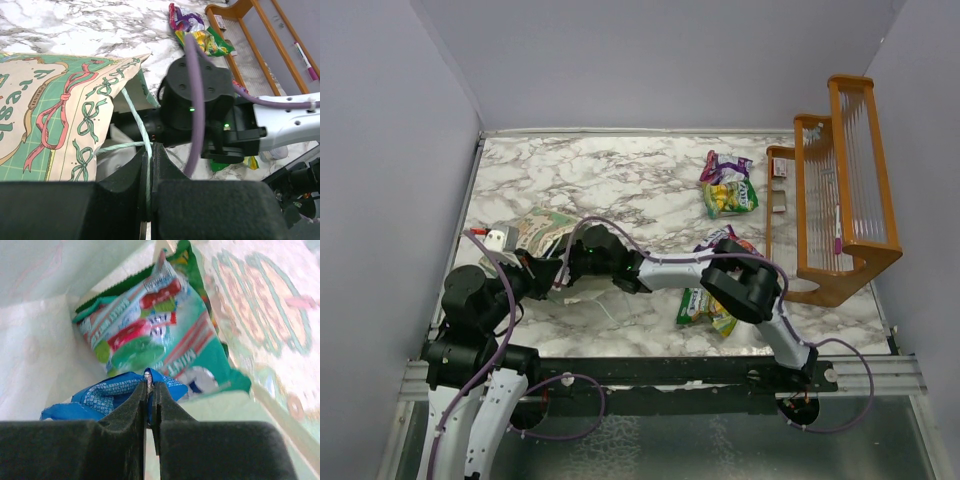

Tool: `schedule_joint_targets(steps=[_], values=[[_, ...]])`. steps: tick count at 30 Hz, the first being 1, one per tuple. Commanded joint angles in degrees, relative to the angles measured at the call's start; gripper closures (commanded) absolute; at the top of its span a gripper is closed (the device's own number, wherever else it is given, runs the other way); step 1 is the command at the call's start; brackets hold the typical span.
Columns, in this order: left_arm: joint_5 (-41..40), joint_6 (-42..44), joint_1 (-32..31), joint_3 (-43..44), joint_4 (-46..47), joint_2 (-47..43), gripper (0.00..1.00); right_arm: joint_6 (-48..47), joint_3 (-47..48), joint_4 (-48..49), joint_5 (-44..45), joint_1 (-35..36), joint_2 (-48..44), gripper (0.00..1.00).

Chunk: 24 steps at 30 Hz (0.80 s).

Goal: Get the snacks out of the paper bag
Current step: Take out the snack from the paper bag.

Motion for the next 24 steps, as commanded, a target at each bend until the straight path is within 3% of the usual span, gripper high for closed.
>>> schedule_joint_targets(steps=[1,12,19,24], values=[[0.98,-0.3,-0.07,0.4,0.15,-0.35,1.0,5.46,-9.82,8.3,6.1,-0.51,-10.11,0.99],[0.15,-0.6,0.29,0.49,-0.13,0.57,1.0,20.41,-29.64,17.56,2.71,-0.4,-25.36,0.99],[0.17,-0.58,0.37,0.52,-0.14,1.03,1.0,25.72,-34.7,13.21,2.13,-0.42,-36.58,0.99],[-0.01,-0.68,0.37,0.57,-0.25,0.67,1.0,28.57,-43.35,9.74,-1.16,-0.44,-47.43,0.99]])
